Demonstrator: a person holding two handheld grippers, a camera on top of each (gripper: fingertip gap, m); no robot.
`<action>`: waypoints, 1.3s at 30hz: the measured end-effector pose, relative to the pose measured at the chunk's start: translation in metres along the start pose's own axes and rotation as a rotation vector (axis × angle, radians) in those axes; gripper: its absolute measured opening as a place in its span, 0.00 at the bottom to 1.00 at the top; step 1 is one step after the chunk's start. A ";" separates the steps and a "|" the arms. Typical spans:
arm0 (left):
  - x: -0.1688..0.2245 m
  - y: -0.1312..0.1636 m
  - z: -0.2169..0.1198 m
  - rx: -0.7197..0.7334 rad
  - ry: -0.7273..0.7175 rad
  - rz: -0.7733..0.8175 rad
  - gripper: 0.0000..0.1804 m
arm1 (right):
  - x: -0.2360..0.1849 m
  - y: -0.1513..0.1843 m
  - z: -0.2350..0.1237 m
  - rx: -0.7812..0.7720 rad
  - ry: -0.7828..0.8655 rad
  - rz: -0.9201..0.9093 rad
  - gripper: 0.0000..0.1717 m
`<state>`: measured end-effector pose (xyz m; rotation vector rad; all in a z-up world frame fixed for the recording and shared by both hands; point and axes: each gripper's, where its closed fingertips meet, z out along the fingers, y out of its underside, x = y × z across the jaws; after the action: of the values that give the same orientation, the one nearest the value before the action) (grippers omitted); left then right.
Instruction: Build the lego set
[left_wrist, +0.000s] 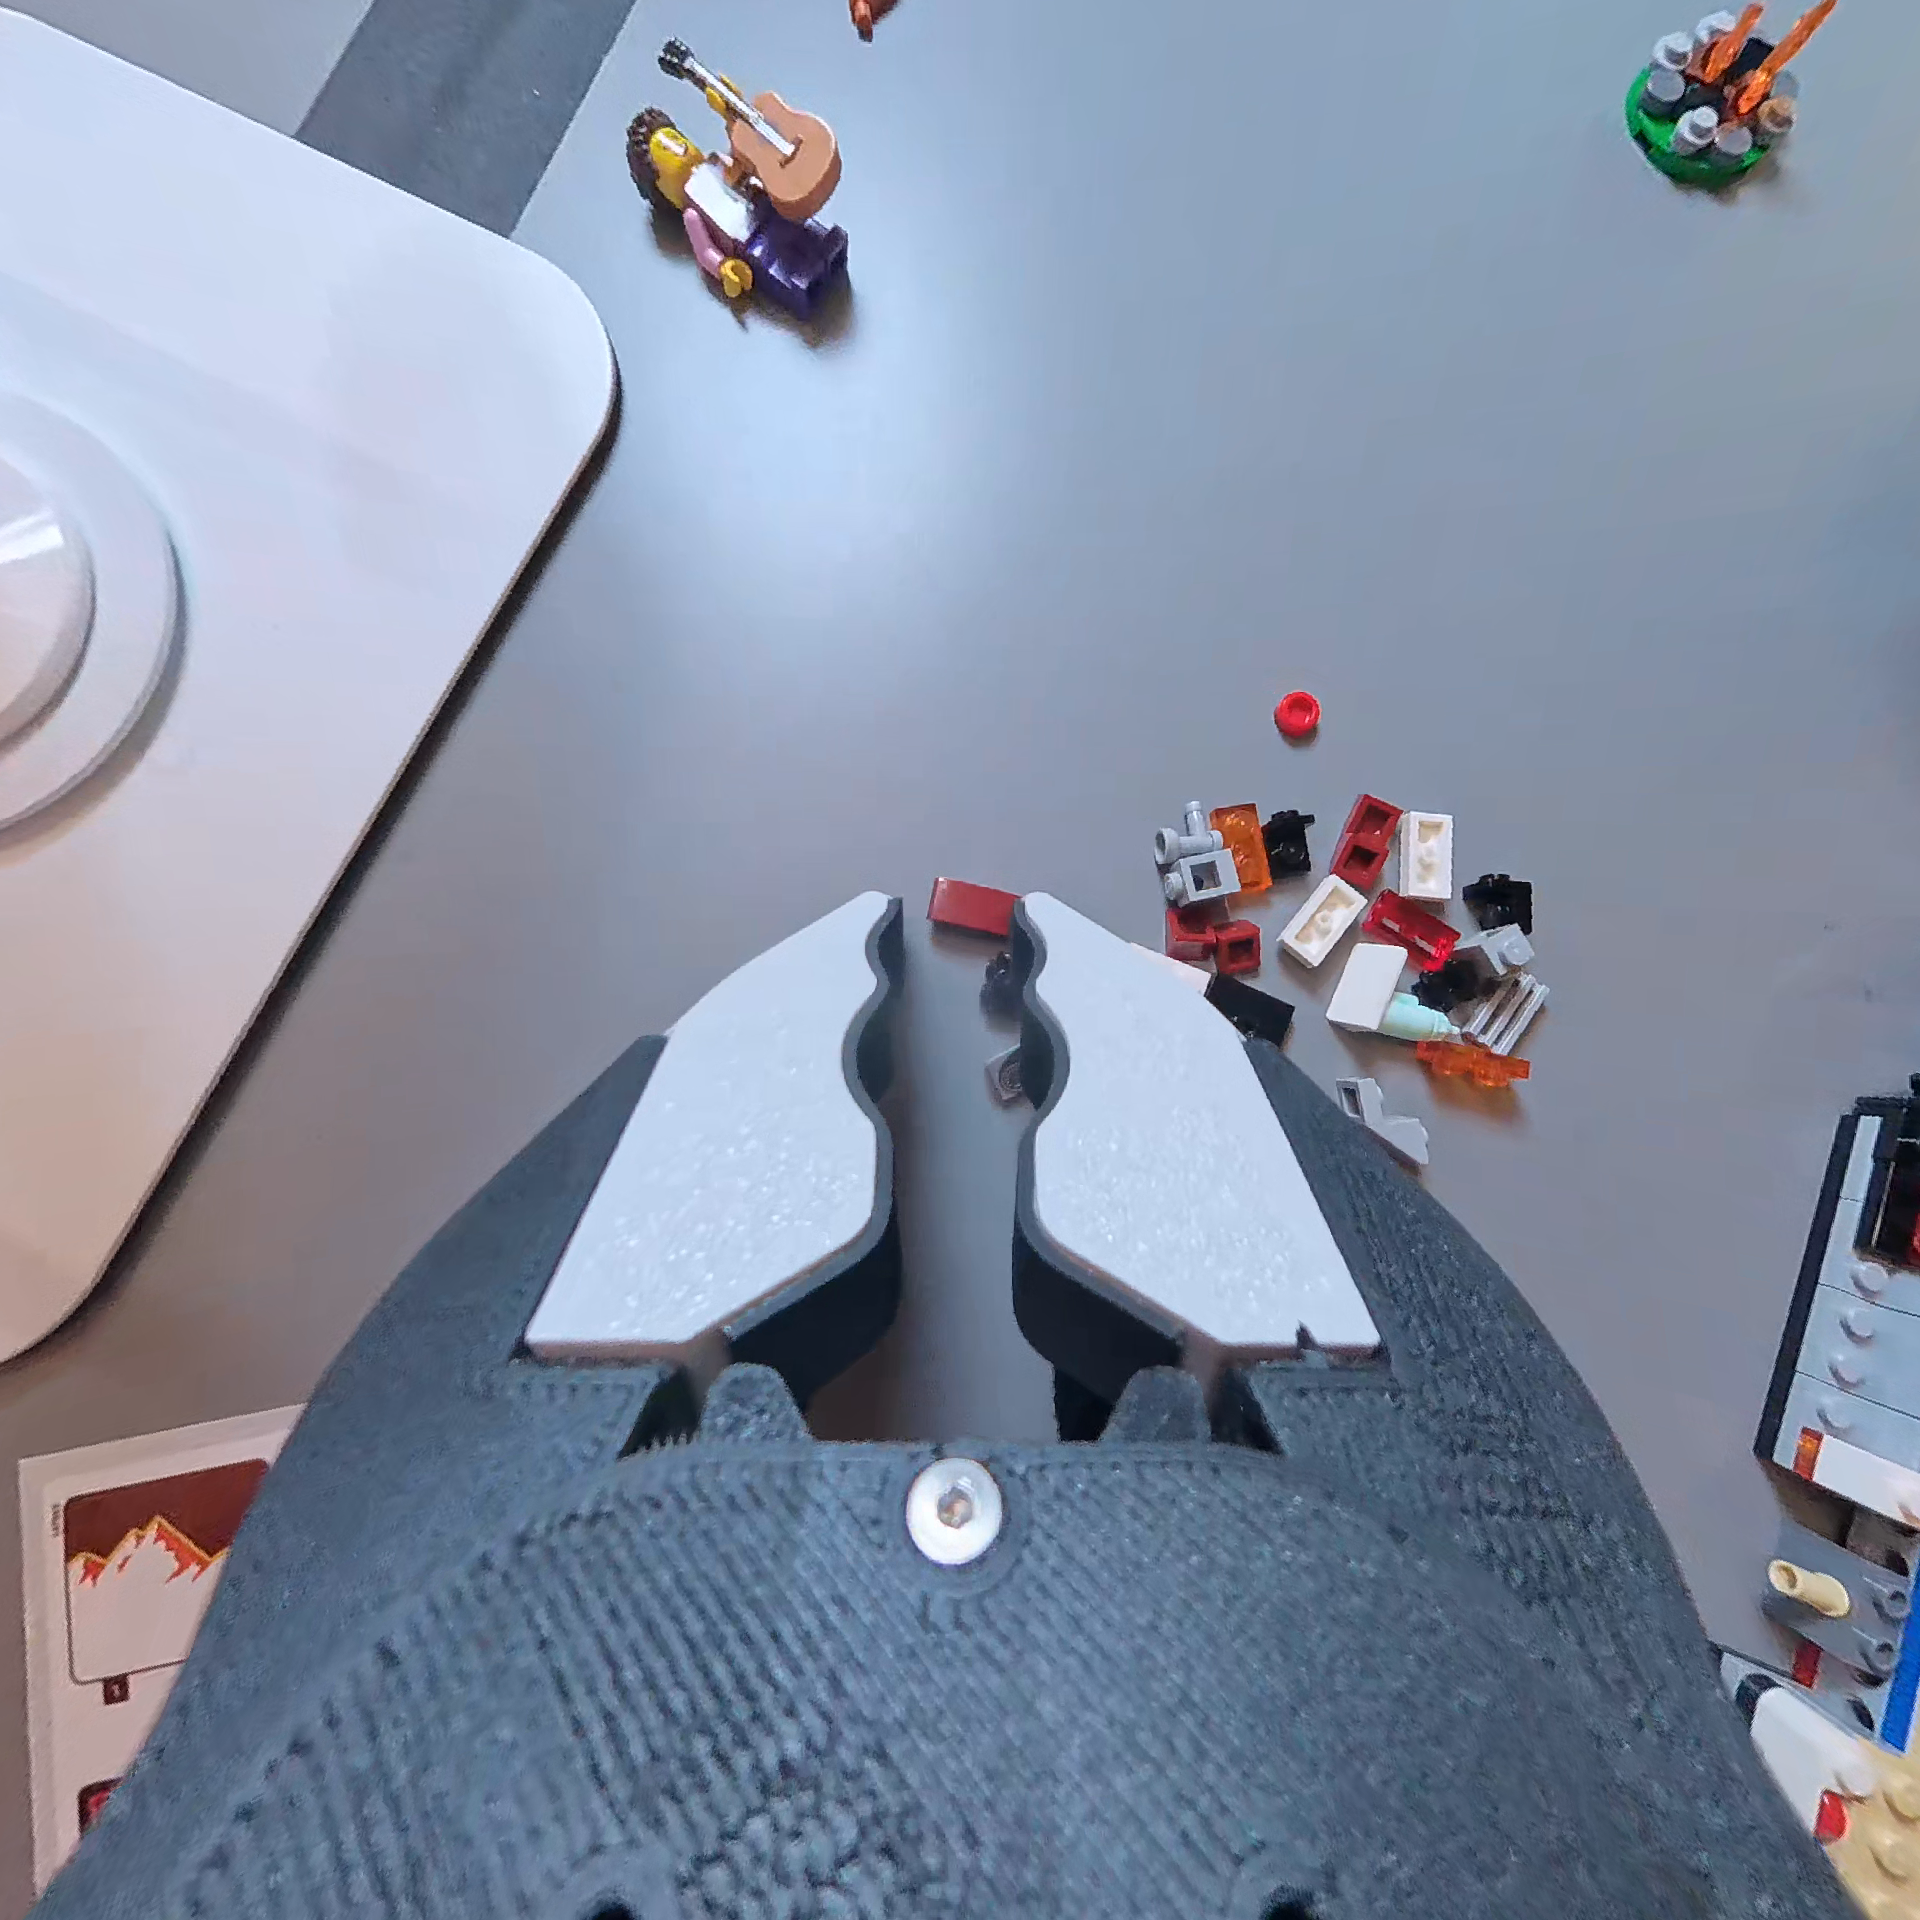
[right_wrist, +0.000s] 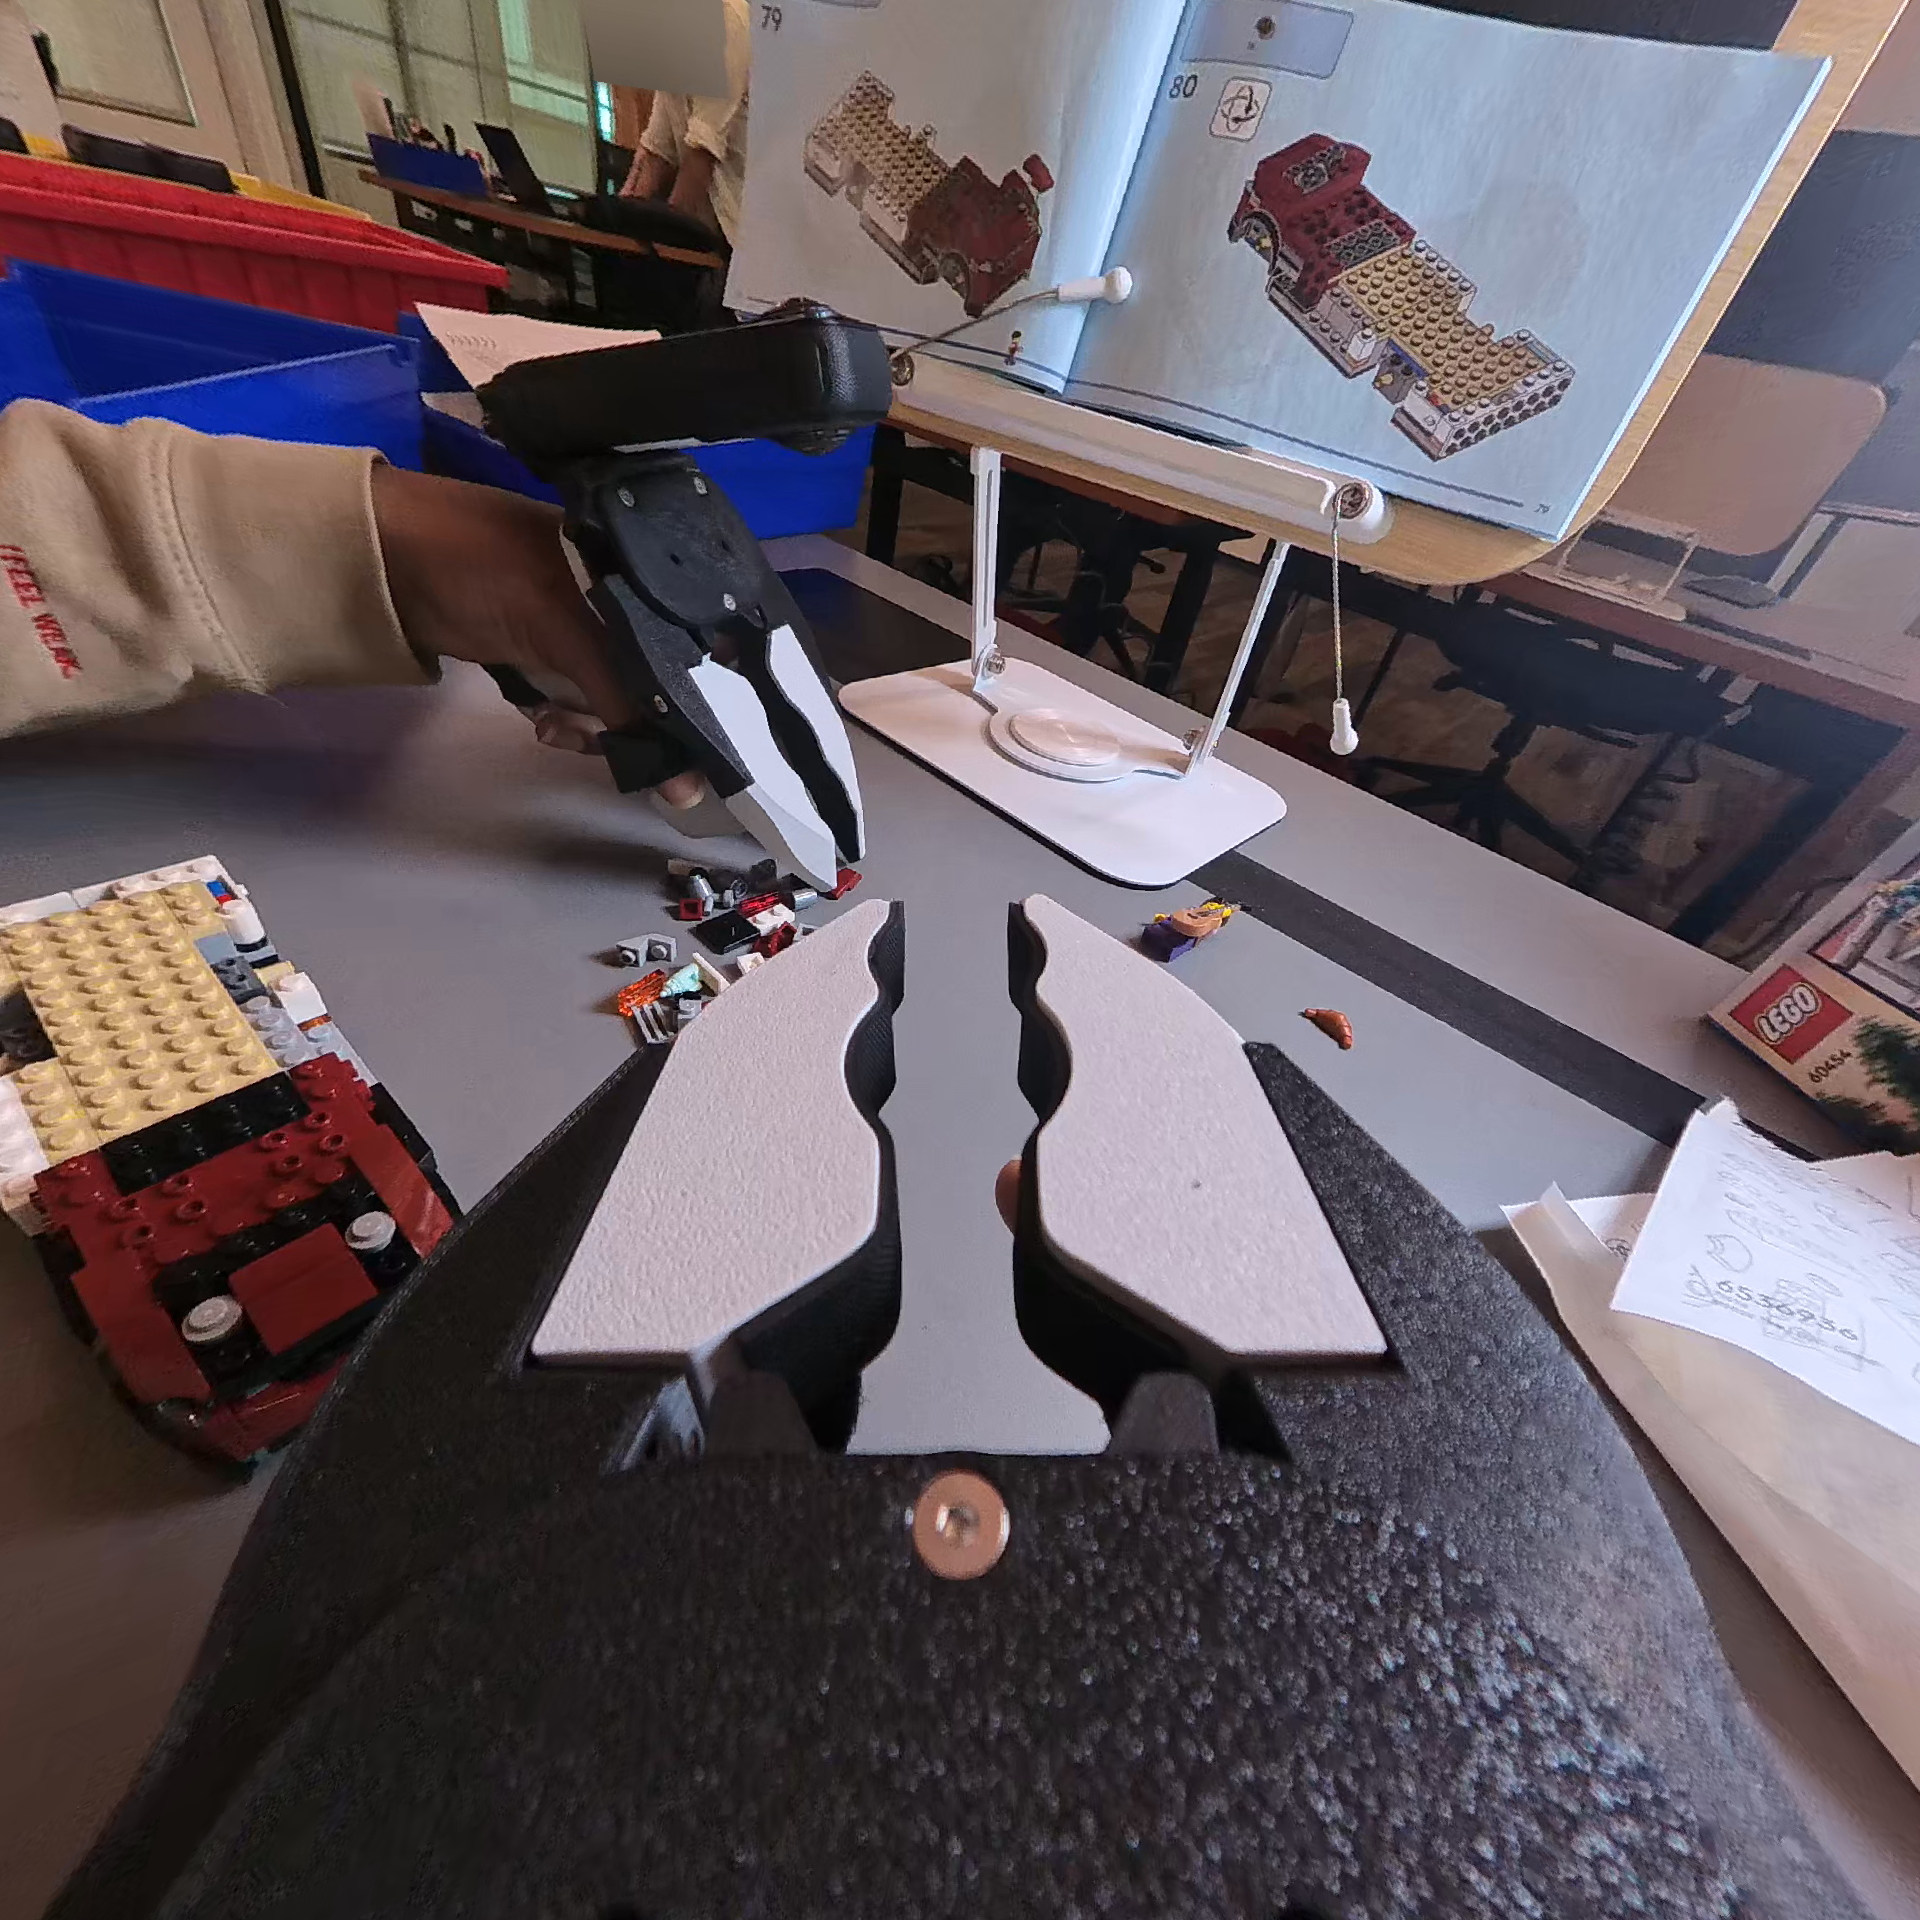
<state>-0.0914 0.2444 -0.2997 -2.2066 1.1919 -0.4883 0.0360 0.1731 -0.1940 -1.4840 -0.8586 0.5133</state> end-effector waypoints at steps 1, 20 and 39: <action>0.001 0.000 0.000 -0.002 0.005 0.005 0.10 | 0.000 0.000 0.000 -0.002 -0.002 0.003 0.11; 0.011 -0.015 -0.024 0.195 0.078 -0.024 0.00 | 0.000 0.000 0.000 -0.004 0.001 0.000 0.11; -0.039 -0.005 0.004 0.017 -0.085 0.017 0.03 | 0.002 0.002 0.000 -0.013 0.003 -0.006 0.11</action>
<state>-0.1070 0.2807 -0.3017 -2.1789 1.1563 -0.3924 0.0371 0.1747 -0.1955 -1.4935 -0.8654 0.5011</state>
